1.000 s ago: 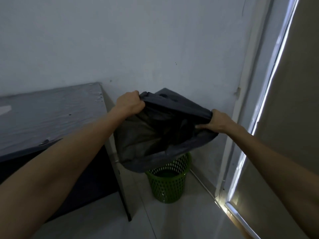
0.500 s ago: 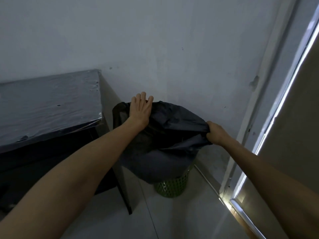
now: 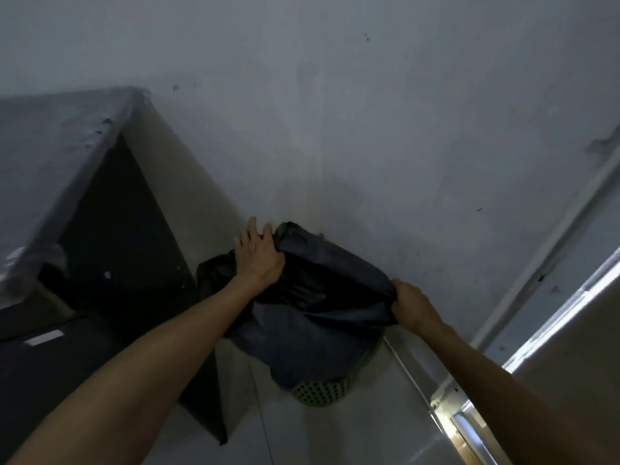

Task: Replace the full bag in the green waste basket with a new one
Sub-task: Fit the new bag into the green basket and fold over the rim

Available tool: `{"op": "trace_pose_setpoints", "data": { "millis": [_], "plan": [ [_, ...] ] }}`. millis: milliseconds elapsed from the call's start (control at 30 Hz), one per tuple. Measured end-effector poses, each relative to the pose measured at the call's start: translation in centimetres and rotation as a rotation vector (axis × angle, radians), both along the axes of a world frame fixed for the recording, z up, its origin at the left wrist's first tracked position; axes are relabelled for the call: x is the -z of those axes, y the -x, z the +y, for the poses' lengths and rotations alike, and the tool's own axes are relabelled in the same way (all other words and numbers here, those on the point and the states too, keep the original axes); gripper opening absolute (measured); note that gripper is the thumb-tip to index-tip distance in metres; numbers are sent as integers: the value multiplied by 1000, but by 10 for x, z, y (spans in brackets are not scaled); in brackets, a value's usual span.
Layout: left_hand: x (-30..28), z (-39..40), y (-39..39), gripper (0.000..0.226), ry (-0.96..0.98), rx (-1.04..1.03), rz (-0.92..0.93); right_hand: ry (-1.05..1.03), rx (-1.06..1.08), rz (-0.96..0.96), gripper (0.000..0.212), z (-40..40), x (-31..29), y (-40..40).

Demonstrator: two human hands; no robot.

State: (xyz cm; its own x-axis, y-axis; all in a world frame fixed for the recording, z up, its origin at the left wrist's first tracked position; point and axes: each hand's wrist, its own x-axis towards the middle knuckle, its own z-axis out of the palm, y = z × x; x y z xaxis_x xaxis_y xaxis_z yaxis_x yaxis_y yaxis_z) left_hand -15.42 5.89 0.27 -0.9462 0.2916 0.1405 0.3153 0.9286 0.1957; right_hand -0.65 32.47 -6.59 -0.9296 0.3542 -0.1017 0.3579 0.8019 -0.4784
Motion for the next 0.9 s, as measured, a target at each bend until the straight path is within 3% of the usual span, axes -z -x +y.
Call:
{"op": "trace_pose_setpoints", "data": {
  "millis": [133, 333, 433, 533, 600, 667, 800, 900],
  "plan": [
    [-29, 18, 30, 65, -175, 16, 212, 18, 90, 241, 23, 9, -29, 37],
    [-47, 25, 42, 57, -217, 61, 327, -56, 72, 333, 28, 26, -57, 49],
    [-17, 7, 29, 56, -154, 133, 164, -56, 34, 206, 29, 23, -33, 25],
    [20, -15, 10, 61, 15, 132, -157, -14, -48, -37, 32, 12, -2, -5],
    [42, -28, 2, 63, 100, 101, -332, 88, -36, -135, 61, -1, 7, -22],
    [55, -35, -5, 75, 101, 61, -412, 148, 5, -173, 75, -12, 12, -33],
    [57, -33, -36, 102, -81, -91, -196, 154, 86, -167, 67, -22, 22, -41],
    [62, -23, -79, 109, -222, 134, -32, 223, 204, -122, 73, -28, 23, -40]
  ]
}}
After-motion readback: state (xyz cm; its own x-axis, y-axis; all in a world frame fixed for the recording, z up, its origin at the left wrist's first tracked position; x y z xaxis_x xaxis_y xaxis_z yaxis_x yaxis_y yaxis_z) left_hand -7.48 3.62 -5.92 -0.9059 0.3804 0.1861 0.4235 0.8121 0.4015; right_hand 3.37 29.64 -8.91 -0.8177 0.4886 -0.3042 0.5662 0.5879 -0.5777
